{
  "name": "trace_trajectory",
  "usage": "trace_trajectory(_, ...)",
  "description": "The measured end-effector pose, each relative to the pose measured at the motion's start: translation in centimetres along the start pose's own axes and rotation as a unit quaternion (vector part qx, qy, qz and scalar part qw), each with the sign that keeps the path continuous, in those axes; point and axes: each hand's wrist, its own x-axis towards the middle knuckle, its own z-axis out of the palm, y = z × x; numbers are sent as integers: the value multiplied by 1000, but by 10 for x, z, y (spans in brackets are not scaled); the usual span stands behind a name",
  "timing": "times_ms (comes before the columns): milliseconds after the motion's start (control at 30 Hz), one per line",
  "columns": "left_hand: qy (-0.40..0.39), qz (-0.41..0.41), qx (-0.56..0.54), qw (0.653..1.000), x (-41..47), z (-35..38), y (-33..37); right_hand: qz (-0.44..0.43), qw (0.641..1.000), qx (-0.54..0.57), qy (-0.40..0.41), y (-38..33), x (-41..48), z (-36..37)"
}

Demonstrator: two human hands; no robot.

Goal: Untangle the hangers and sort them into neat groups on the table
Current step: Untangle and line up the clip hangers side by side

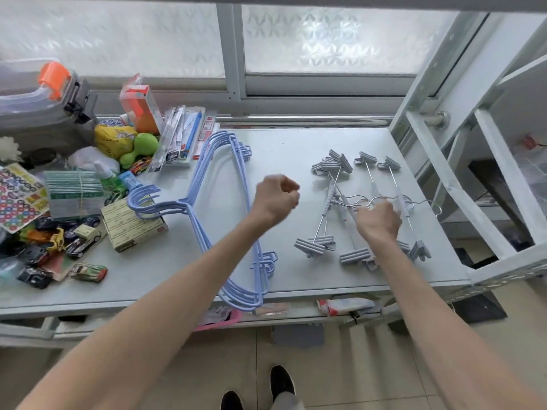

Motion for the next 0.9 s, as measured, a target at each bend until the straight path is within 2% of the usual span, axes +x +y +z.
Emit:
trace_trajectory(133, -29, -32, 85, 995, 9, 53, -4, -20, 999, 32, -33, 11, 8, -2)
trace_trajectory(267, -30, -72, 107, 991, 19, 64, -5, -19, 992, 122, 10, 3, 11, -15)
trace_trajectory(367, -78, -93, 4, 993, 27, 63, -7, -11, 977, 211, 10, -2, 10, -20)
trace_trajectory(467, -144, -129, -128, 973, 29, 59, -3, 5, 964, 264, -19, -1, 10, -17)
trace_trajectory(600, -165, -145, -131, 967, 32, 59, -6, 30, 953, 297, -49, 6, 10, -8)
trace_trajectory(700, -127, -150, -130, 972, 35, 61, -12, 63, 942, 320, -75, 10, 10, -3)
trace_trajectory(800, -120, -170, -142, 968, 32, 63, -14, 24, 956, 275, -100, 11, 9, -5)
trace_trajectory(900, -121, -198, -128, 964, 30, 66, -12, -56, 988, 107, -98, 11, 7, -11)
